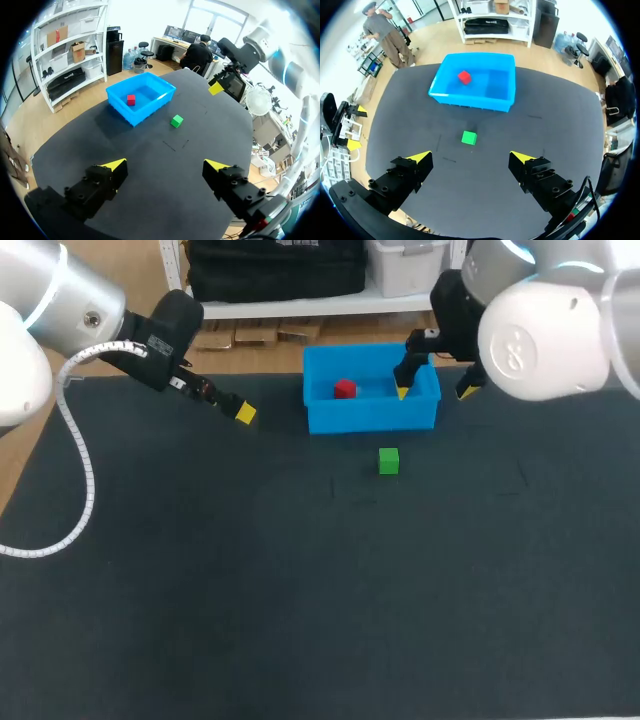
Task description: Use the left arm to pick the red cube and place it into the blue plastic box first, then use the right arm to grasp the green cube and put it into the same blue plastic box after the first action is fully finished.
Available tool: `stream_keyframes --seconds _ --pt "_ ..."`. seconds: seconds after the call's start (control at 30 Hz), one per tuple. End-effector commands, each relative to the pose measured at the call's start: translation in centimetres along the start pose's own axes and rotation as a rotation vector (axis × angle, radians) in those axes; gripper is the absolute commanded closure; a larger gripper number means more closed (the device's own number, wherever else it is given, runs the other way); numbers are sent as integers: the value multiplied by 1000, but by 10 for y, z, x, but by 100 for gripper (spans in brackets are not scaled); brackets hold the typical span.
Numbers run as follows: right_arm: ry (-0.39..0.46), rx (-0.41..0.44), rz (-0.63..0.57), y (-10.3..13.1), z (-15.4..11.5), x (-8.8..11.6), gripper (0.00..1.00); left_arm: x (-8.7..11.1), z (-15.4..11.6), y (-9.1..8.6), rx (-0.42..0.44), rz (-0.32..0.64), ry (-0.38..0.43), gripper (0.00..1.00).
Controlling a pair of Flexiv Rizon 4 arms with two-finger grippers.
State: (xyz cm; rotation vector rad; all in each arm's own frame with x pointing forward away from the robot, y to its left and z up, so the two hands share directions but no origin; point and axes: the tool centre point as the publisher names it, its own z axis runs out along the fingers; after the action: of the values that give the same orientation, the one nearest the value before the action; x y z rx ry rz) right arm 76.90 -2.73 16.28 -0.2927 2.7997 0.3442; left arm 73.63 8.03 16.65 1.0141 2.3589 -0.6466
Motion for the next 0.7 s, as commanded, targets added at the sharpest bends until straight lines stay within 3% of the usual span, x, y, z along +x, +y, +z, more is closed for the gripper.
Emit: stream_keyframes --seconds 0.03,0.7 --pt "41 12 5 4 2 -9 0 1 0 1 3 3 -4 0" --pt "190 113 -9 14 12 -18 0 1 0 1 3 3 -4 0"
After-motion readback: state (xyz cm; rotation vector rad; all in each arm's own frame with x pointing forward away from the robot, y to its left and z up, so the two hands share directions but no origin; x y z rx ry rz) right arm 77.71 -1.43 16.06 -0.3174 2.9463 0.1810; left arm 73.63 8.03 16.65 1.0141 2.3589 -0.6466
